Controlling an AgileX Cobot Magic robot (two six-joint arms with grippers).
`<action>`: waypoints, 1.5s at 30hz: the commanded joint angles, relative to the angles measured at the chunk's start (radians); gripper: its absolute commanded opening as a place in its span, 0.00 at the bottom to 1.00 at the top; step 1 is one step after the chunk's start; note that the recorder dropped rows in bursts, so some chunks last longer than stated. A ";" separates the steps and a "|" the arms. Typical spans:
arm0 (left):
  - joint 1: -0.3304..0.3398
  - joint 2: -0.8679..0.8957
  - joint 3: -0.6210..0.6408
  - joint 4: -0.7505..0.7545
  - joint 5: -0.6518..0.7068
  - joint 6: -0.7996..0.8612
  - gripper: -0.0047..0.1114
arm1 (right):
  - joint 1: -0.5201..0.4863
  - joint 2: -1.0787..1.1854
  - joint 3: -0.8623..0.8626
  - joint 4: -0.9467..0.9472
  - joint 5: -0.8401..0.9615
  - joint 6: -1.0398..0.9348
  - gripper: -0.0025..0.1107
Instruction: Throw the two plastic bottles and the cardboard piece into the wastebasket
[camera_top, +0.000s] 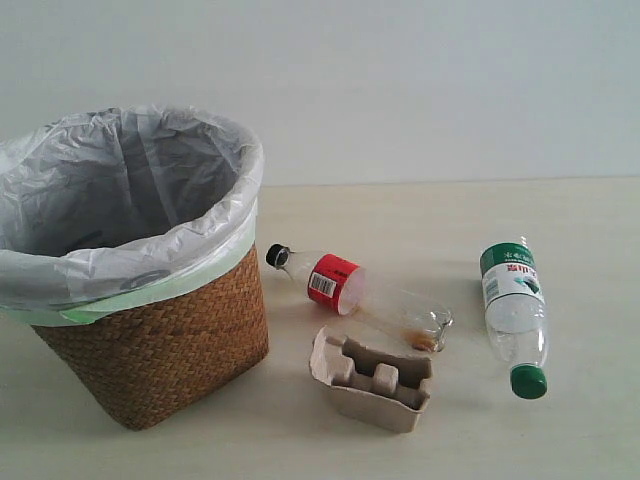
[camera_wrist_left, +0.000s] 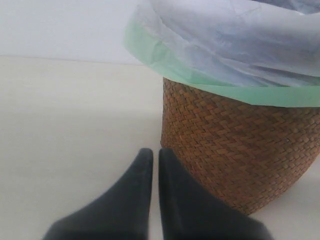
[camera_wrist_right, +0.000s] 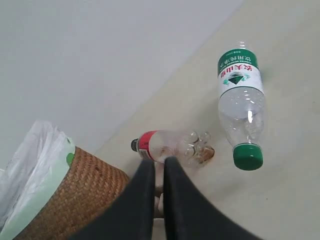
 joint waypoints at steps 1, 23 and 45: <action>0.001 -0.003 0.004 0.003 -0.003 -0.005 0.07 | -0.003 -0.006 0.000 -0.002 -0.025 -0.001 0.05; 0.001 -0.003 0.004 0.003 -0.003 -0.005 0.07 | 0.000 0.151 -0.285 0.026 -0.067 -0.369 0.05; 0.001 -0.003 0.004 0.003 -0.003 -0.005 0.07 | 0.000 1.314 -1.359 -0.184 0.822 -0.433 0.71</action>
